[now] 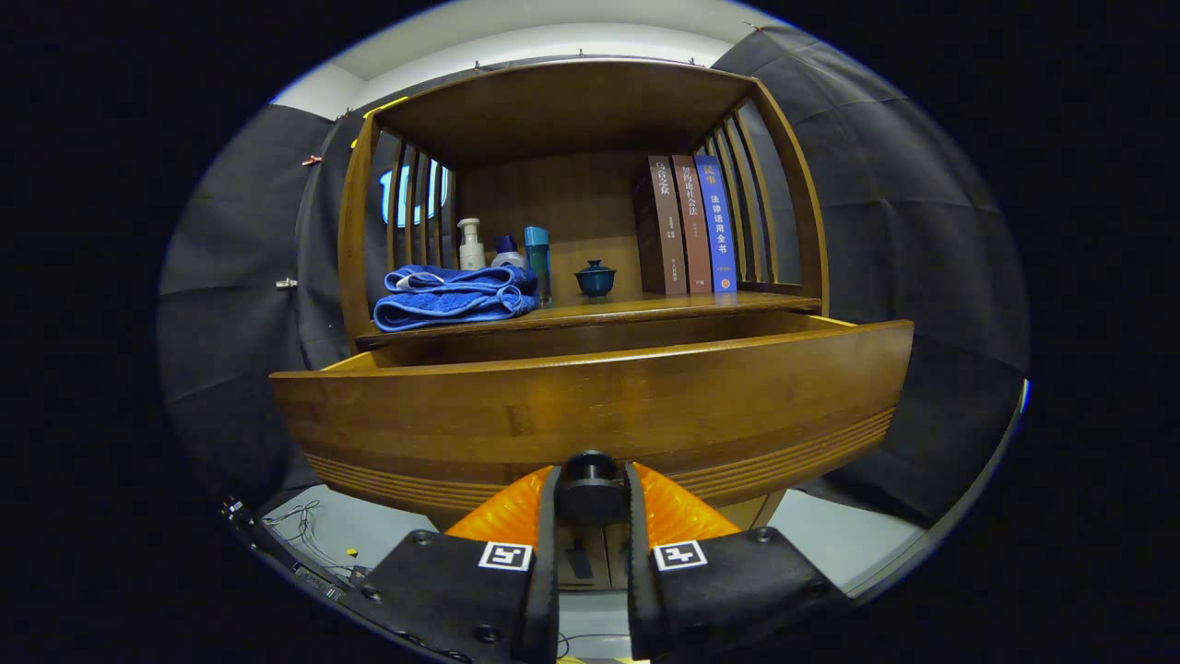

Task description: Pull open the drawer, take out the items inside it, and place them on the countertop above the cabinet.

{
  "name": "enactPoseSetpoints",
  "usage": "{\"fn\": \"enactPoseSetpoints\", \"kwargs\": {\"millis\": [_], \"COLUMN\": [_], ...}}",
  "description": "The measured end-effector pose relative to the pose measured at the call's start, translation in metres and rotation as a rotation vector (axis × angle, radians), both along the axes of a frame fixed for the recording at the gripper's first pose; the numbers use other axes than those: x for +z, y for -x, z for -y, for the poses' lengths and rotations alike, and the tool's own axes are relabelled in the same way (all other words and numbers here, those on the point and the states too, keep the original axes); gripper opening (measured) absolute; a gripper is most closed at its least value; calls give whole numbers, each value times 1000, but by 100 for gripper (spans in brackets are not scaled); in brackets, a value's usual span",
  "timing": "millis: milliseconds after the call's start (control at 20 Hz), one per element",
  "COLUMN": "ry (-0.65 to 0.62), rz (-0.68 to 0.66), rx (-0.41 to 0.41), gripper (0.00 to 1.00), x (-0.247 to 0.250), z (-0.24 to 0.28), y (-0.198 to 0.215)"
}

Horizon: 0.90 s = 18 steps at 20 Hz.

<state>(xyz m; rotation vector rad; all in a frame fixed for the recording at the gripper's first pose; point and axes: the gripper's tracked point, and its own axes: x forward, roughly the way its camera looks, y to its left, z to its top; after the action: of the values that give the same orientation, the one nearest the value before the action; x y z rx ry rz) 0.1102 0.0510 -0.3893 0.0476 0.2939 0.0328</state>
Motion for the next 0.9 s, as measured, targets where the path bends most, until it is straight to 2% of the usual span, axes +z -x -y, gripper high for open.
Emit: {"fn": "enactPoseSetpoints", "kwargs": {"millis": [900], "ry": [-7], "rz": [-20], "rx": [-2], "gripper": [33], "x": [-6], "z": [1], "y": [21]}}
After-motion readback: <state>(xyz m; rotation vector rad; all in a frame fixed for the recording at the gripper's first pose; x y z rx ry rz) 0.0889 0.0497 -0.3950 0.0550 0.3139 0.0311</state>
